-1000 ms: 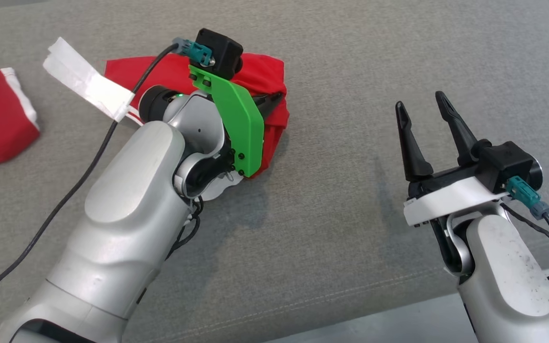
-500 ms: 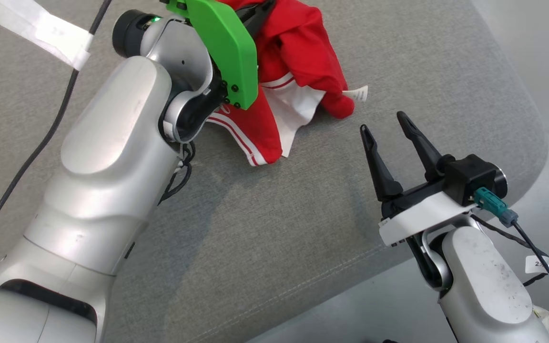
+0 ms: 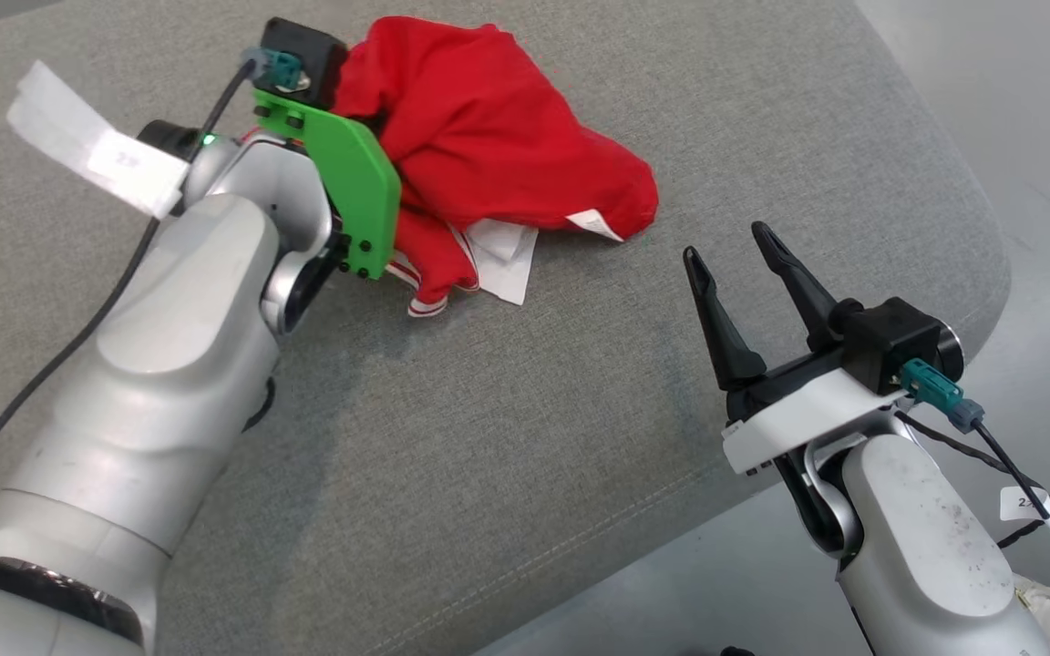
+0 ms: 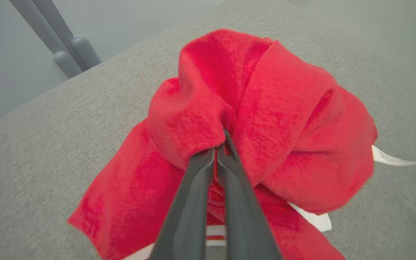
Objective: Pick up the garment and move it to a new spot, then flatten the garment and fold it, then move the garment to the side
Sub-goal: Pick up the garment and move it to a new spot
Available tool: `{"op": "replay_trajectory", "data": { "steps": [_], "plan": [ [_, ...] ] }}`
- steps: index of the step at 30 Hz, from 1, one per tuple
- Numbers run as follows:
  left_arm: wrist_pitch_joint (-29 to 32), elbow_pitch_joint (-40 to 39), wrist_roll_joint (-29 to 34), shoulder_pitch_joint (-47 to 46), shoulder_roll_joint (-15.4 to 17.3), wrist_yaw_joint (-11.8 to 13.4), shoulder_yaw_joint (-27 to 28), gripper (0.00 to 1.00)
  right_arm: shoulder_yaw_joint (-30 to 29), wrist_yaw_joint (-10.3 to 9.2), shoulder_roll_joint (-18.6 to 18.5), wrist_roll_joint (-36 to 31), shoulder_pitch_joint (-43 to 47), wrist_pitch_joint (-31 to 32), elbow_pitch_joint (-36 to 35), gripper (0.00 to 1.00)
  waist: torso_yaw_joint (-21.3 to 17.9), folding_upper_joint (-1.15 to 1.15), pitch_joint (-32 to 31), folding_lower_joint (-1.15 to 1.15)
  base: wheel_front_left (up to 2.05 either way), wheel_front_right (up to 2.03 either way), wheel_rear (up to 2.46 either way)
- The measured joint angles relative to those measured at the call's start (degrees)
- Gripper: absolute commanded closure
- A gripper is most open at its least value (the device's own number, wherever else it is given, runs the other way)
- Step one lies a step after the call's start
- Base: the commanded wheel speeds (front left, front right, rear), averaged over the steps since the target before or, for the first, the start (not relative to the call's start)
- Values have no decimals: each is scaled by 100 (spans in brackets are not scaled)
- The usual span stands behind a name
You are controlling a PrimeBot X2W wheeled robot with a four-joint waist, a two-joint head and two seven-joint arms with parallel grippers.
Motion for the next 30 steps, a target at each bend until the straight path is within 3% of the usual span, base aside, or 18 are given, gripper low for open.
{"op": "replay_trajectory", "data": {
  "steps": [4,16,23,30],
  "plan": [
    [-342,181,233,-76,242,214,77,100,56,3,2,-3,-25,0,45,0,55,0,-54,0,0,0,0],
    [-902,559,91,-253,96,394,442,100,132,60,2,1,-12,0,196,0,49,0,-130,0,0,0,0],
    [-1031,196,-570,-285,-512,-68,498,100,153,97,2,15,26,0,270,0,100,0,-187,0,0,0,0],
    [-1092,-441,-1790,-277,-430,-513,701,100,233,101,1,94,21,0,270,0,82,0,-261,0,0,0,0]
  ]
}}
